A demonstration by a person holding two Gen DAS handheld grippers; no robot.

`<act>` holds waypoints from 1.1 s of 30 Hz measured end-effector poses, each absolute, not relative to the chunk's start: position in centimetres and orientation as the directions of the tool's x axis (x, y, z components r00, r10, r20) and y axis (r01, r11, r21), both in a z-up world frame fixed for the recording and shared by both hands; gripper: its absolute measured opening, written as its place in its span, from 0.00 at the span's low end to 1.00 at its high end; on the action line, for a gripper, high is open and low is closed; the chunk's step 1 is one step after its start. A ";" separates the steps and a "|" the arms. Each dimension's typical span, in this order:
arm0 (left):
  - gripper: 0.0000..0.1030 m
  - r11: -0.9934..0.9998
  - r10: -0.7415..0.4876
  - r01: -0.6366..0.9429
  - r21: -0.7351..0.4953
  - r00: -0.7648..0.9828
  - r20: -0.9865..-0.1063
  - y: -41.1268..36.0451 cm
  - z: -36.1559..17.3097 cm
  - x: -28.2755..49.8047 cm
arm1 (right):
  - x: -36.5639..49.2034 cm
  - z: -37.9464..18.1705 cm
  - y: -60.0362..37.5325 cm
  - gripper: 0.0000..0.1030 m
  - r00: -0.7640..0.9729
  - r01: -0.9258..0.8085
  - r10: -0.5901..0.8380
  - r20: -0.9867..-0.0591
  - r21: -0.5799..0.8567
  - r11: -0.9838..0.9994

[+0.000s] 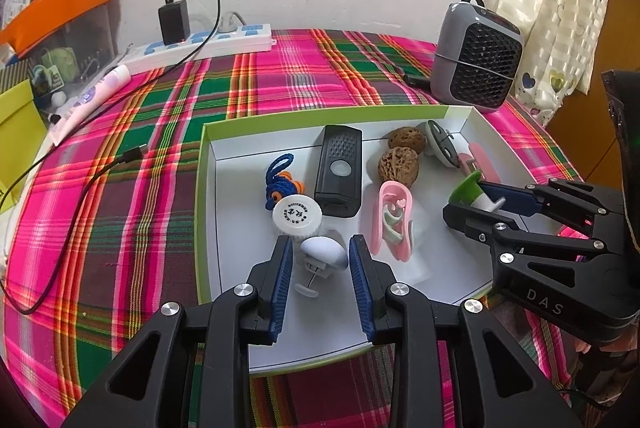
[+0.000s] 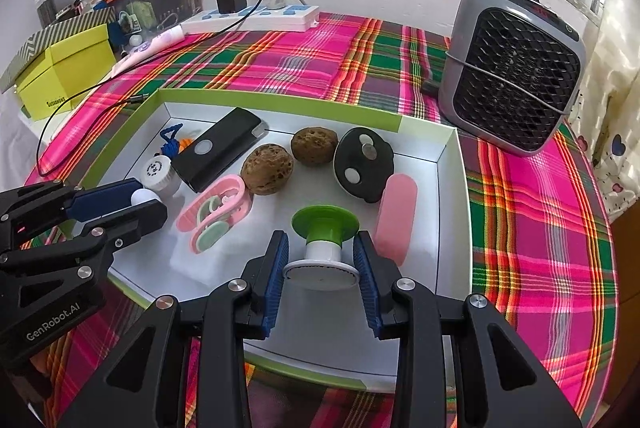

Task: Organize objects
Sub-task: 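Carry the suction toy with the right tool while the left tool carries the knob into the box, then open both tools to release the suction toy and white knob in the box, then withdraw both open tools up and away from the box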

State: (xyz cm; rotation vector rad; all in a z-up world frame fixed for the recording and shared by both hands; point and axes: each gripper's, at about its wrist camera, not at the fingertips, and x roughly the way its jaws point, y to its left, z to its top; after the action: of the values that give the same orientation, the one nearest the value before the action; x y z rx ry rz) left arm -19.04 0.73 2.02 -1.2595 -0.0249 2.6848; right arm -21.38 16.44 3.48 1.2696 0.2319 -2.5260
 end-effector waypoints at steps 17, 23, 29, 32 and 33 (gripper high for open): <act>0.36 -0.987 0.155 -0.132 -0.091 -0.629 -0.762 0.7 2.2 -18.5 | -20.6 4.1 17.2 0.47 -0.588 0.311 -0.205 -0.783 0.015 -0.950; 0.36 -0.989 0.147 -0.118 -0.093 -0.641 -0.753 0.7 2.8 -17.7 | -20.0 4.7 17.7 0.47 -0.606 0.292 -0.208 -0.767 0.029 -0.956; 0.37 -0.991 0.129 -0.111 -0.073 -0.665 -0.735 1.0 3.8 -16.2 | -18.9 5.3 17.9 0.47 -0.623 0.286 -0.220 -0.751 0.043 -0.957; 0.37 -0.993 0.109 -0.103 -0.053 -0.680 -0.726 1.1 4.2 -15.4 | -18.3 5.6 17.9 0.47 -0.630 0.282 -0.223 -0.744 0.048 -0.958; 0.37 -0.993 0.107 -0.102 -0.050 -0.683 -0.722 1.2 4.3 -15.0 | -18.1 5.8 17.9 0.47 -0.634 0.282 -0.225 -0.740 0.049 -0.958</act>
State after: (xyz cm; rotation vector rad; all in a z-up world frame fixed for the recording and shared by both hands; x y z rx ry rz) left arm -15.05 1.17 4.29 -1.1940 -0.0082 2.7822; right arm -18.08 17.95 5.75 1.1673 0.1026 -2.6086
